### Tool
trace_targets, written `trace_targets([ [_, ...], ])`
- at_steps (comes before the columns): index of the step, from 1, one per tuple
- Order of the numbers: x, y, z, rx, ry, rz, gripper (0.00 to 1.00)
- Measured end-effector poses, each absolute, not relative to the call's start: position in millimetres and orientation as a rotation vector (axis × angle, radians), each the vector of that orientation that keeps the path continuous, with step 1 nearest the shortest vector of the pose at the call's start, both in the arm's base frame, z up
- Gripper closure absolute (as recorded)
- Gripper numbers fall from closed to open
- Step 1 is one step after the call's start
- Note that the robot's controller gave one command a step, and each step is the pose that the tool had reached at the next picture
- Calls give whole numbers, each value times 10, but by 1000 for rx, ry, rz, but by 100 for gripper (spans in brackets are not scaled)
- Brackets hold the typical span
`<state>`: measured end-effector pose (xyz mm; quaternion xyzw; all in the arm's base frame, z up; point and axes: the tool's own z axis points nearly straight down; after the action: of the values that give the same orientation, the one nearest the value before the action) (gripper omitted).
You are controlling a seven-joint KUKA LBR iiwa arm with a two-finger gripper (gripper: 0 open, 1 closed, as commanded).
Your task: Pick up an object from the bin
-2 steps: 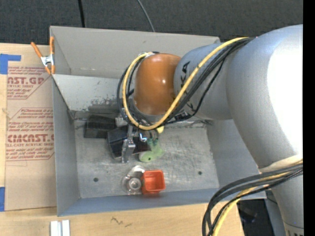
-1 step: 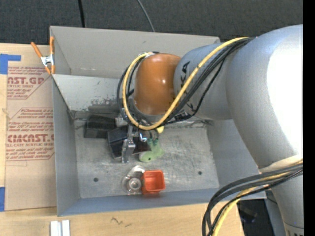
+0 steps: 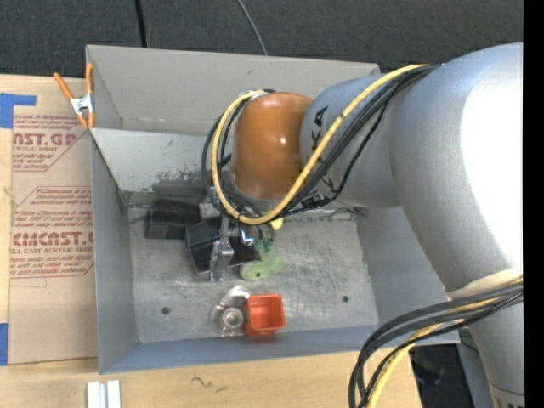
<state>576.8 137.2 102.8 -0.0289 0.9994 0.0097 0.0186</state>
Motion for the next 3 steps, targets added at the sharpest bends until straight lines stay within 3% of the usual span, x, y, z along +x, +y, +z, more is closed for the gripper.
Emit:
trace_targets([
  [3, 5767, 1373, 1027, -90, 3103, 30, 100],
])
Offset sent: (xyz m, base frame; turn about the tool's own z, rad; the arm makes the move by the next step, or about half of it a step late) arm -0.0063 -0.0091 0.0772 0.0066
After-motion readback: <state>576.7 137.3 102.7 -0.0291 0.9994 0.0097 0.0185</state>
